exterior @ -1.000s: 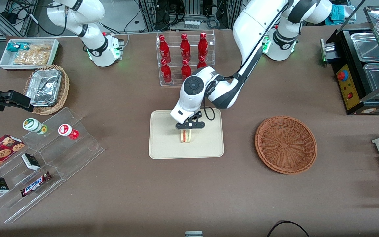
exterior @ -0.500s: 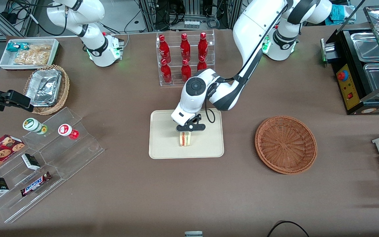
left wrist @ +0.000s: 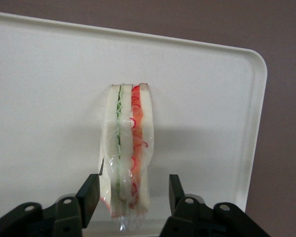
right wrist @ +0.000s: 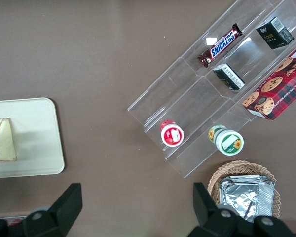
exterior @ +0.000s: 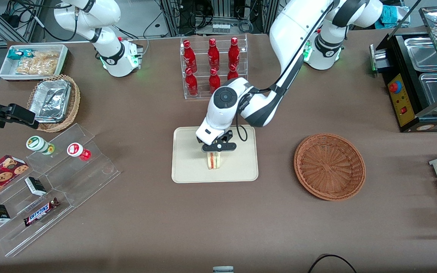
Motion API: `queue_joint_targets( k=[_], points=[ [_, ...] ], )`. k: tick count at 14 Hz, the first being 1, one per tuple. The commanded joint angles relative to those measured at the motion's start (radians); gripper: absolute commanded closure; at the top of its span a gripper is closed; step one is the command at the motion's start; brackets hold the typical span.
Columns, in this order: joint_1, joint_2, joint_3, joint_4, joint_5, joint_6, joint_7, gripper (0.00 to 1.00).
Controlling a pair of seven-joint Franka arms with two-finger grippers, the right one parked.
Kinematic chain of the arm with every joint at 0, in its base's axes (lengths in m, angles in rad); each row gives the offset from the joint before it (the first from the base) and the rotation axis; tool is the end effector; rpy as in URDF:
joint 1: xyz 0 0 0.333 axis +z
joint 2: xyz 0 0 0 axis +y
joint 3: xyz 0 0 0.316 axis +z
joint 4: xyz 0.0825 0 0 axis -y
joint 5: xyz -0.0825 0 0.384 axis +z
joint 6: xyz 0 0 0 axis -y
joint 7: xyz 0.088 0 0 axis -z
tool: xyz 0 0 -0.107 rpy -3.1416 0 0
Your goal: Place sandwich from basket to tray
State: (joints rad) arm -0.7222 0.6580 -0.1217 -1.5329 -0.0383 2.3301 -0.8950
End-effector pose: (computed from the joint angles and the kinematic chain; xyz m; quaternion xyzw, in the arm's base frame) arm 0.4896 -0.5295 0.2856 0.9947 0.0528 0.0072 0.0875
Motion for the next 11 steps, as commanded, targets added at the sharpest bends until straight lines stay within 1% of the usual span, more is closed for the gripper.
queue_joint_targets(
  k=[1,5,7,9,11],
  points=[
    [0.010,-0.122,0.022,-0.023,-0.003,-0.133,-0.016,0.00],
    [0.033,-0.231,0.103,-0.024,-0.005,-0.380,0.019,0.00],
    [0.068,-0.261,0.111,-0.030,-0.003,-0.477,0.048,0.00],
    [0.113,-0.291,0.112,-0.067,0.000,-0.494,0.117,0.00],
    [0.176,-0.354,0.112,-0.140,0.000,-0.494,0.219,0.00]
  ],
)
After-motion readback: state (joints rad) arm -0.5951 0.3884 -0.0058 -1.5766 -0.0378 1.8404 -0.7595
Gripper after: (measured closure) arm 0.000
